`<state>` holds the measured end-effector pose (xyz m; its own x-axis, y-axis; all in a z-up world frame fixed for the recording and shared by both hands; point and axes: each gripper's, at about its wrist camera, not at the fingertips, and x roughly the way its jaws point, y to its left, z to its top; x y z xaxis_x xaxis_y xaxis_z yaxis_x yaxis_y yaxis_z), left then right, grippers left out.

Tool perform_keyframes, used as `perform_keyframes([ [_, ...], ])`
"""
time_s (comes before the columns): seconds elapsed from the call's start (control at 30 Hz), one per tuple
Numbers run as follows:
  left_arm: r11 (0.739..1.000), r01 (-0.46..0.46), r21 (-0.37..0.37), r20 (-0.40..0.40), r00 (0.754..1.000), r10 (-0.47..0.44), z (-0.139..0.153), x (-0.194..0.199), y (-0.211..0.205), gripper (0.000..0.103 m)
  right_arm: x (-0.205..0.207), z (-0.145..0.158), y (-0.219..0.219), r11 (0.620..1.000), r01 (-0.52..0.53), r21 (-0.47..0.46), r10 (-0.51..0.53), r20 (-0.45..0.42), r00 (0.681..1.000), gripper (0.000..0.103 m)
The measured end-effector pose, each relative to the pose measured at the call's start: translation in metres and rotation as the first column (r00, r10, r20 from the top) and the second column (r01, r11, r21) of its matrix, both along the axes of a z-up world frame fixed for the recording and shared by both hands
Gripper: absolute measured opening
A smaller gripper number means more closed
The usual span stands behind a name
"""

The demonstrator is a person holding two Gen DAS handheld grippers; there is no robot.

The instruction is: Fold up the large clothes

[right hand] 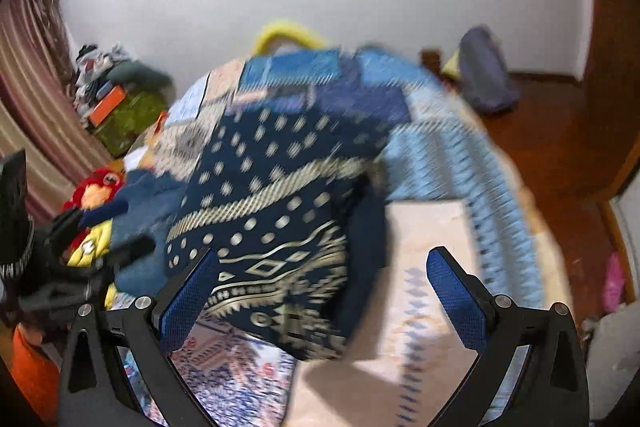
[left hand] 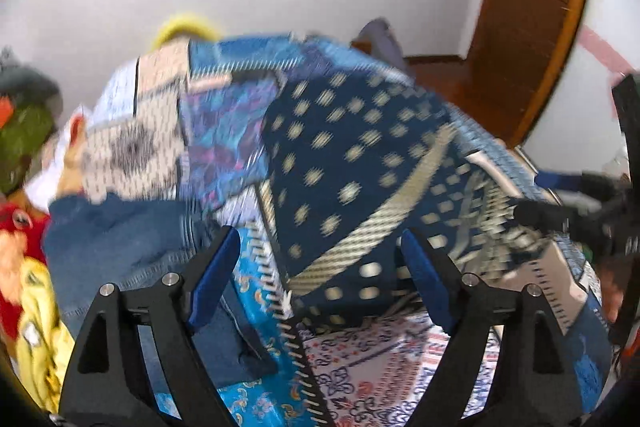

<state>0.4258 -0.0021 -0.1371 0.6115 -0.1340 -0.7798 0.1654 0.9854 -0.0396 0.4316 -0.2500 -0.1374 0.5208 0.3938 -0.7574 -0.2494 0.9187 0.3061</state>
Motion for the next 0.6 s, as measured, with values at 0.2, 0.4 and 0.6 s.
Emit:
perform_keyframes([
  [0.2,1.000,0.013,0.022,-0.028,1.000,-0.013,-0.036,-0.003,0.011,0.088,0.012,-0.059,0.015,1.000,-0.014,-0.020,0.011,-0.164,0.986,0.103],
  [0.4,0.998,0.052,0.042,-0.030,0.998,-0.051,-0.029,-0.023,0.023,0.088,0.005,-0.074,-0.010,0.995,-0.029,-0.092,0.010,-0.202,0.979,0.103],
  [0.6,0.999,0.043,0.011,0.027,0.999,-0.043,0.001,-0.012,0.031,0.088,0.010,-0.041,-0.029,0.997,-0.033,-0.066,0.025,-0.113,0.993,0.103],
])
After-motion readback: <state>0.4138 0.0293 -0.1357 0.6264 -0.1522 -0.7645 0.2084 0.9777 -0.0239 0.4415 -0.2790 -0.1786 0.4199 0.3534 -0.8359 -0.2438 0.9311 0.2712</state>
